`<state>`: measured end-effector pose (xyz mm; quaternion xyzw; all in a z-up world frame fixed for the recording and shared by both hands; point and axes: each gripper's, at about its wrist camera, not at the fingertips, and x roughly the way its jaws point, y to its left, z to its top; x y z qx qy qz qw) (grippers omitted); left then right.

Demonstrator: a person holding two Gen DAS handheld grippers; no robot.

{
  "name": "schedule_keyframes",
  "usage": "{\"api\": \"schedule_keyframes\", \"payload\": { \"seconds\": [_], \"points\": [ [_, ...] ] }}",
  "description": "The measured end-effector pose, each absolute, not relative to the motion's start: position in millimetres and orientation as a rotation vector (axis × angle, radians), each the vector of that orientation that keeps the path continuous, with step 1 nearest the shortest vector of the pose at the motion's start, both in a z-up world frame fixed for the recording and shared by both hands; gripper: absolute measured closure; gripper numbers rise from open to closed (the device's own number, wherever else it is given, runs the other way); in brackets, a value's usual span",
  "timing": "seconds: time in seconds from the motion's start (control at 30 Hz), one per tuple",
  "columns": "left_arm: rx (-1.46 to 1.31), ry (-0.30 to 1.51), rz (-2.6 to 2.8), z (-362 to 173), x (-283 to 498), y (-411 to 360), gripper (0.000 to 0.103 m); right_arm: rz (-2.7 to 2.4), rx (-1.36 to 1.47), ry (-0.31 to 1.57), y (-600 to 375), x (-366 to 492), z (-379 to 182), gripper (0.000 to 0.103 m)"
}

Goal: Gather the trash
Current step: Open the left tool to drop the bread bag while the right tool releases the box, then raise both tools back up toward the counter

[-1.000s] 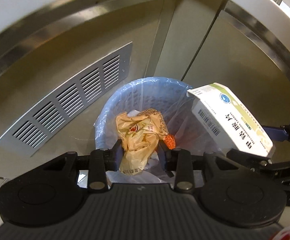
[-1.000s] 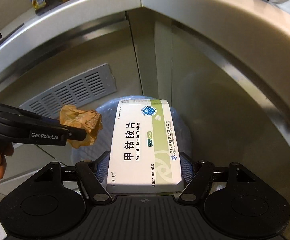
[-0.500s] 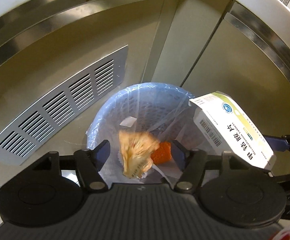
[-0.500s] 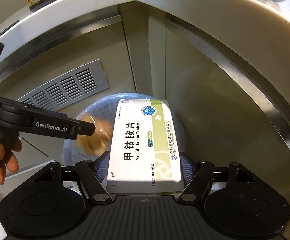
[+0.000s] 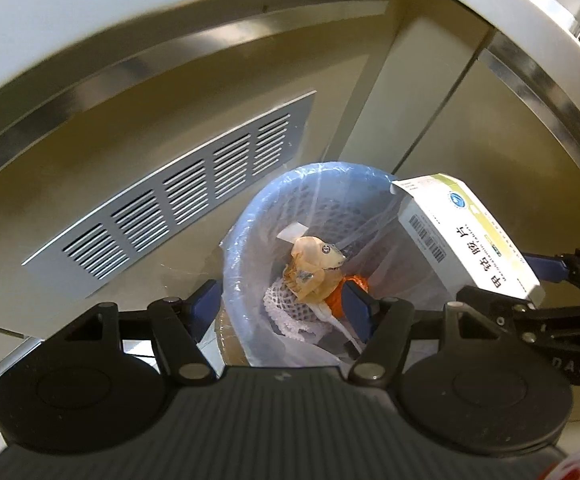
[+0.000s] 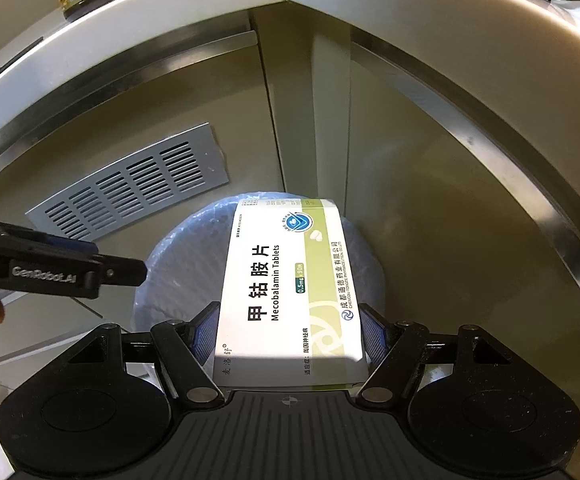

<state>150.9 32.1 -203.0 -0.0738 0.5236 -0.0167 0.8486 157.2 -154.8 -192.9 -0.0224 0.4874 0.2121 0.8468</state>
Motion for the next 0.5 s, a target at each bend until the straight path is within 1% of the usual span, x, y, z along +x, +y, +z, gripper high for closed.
{"api": "schedule_keyframes", "payload": {
  "seconds": [0.33,0.5],
  "points": [
    [-0.168,1.096,-0.009,-196,144,45,0.040,0.513,0.021,1.004,-141,171,-202,0.032],
    [-0.166,1.104,-0.001,-194,139,50,0.040,0.520,-0.005,1.034,-138,173,-206,0.031]
  ]
}}
